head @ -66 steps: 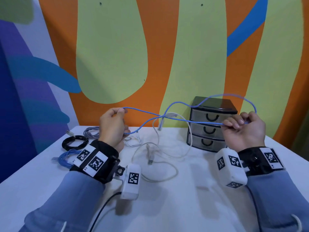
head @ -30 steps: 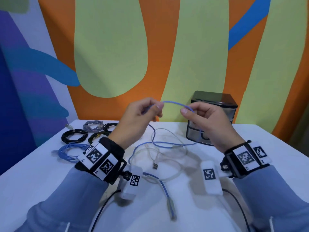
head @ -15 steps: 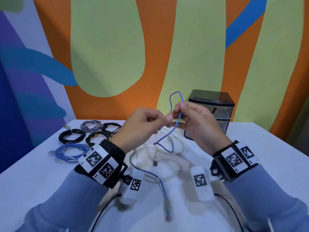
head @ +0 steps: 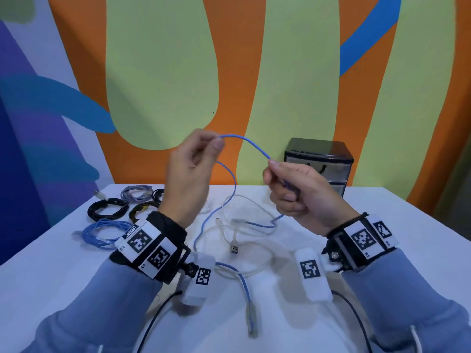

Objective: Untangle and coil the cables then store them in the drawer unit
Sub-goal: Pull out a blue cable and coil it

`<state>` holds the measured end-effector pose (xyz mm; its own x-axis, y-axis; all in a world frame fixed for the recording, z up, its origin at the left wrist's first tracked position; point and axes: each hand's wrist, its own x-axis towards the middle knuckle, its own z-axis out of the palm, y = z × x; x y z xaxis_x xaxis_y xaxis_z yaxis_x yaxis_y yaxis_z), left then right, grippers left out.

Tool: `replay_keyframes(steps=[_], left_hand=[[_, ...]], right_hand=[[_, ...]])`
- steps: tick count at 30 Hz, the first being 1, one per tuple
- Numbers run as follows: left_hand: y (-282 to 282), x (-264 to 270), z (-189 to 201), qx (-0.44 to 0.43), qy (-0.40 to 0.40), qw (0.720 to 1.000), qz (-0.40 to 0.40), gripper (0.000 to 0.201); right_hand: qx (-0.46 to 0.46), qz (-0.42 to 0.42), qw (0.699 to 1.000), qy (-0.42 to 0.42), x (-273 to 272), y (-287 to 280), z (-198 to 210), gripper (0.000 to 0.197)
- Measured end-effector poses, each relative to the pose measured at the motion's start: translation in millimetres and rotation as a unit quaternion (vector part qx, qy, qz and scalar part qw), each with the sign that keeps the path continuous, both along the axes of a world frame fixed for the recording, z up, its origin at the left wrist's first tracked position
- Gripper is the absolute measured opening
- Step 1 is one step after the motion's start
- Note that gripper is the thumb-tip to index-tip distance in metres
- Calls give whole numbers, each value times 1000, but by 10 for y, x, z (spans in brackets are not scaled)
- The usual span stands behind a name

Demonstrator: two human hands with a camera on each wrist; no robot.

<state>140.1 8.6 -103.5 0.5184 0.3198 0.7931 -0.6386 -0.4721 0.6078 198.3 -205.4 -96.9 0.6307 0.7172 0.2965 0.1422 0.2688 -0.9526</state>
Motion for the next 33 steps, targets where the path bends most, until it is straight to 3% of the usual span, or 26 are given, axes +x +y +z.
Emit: replay_keyframes(steps=[3, 5, 10, 13, 16, 18, 20, 22, 25, 27, 30, 33], left_hand=[[95, -8, 26, -100, -55, 992, 59, 17], [156, 12, -8, -97, -43, 988, 108, 20], [155, 43, -102, 90, 114, 982, 123, 16], [30, -18, -101, 240, 208, 943, 103, 16], [-172, -90, -95, 345, 295, 891, 15, 20], [-312, -147, -102, 398, 315, 861, -32, 22], [-421, -193, -109, 417, 317, 849, -77, 25], [-490, -225, -101, 406, 302, 855, -112, 27], [-490, -257, -40, 330, 243, 902, -132, 22], [-433, -270, 20, 278, 199, 931, -127, 25], [-268, -248, 106, 160, 142, 971, -106, 32], [-96, -234, 163, 49, 98, 991, -74, 40]], right_hand=[[28, -2, 999, 20, 56, -27, 1, 31], [36, -11, 999, 18, 63, -31, 5, 30], [115, -34, 992, 48, 67, -37, 42, 34], [152, -33, 985, 69, 123, -58, 44, 44], [184, -24, 977, 105, 185, -66, 14, 46], [179, -76, 977, 84, 197, -26, -14, 42], [156, -136, 978, 32, 184, 39, -57, 36], [120, -169, 978, -31, 146, 89, -108, 33], [32, -199, 968, -147, 80, 136, -171, 29], [-11, -191, 965, -179, 63, 140, -185, 30], [-37, -168, 971, -166, 89, 97, -162, 30], [-33, -52, 995, -84, 57, 41, -93, 38]])
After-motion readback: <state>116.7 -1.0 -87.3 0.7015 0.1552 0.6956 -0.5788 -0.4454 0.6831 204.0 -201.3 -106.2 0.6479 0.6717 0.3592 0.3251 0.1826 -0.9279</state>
